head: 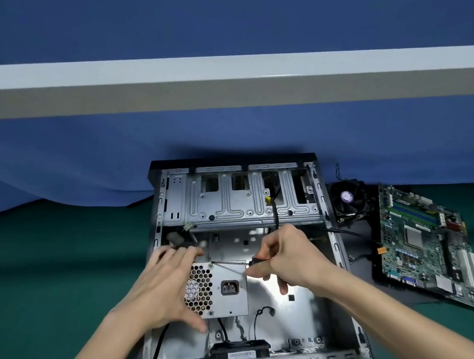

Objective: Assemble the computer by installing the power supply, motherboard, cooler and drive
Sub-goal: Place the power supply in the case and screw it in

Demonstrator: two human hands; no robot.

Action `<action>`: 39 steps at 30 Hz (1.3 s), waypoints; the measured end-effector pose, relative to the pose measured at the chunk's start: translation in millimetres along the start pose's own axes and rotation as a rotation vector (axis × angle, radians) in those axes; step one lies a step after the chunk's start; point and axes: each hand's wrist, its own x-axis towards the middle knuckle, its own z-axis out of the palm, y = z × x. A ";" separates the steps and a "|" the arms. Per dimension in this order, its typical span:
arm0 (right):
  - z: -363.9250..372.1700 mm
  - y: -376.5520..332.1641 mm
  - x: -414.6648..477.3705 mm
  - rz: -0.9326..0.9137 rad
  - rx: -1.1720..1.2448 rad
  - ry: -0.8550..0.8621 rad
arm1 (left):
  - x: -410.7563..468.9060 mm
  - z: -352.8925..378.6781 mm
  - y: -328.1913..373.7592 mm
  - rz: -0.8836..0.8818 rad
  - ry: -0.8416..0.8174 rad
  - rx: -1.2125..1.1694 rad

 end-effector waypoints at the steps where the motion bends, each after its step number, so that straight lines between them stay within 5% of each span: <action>1: 1.4 0.5 -0.9 -0.009 -0.014 0.011 | -0.5 0.9 0.3 0.009 0.000 -0.005; 12: -3.7 7.2 -18.7 -0.057 -0.101 0.160 | 10.9 13.9 10.6 -0.012 0.170 -0.056; 23: -49.8 24.4 -39.5 -0.039 -0.085 0.365 | 63.5 21.5 73.7 0.084 0.155 -0.054; 39: -38.2 29.7 -31.1 -0.078 -0.211 0.378 | 66.3 24.9 67.7 0.060 0.168 -0.100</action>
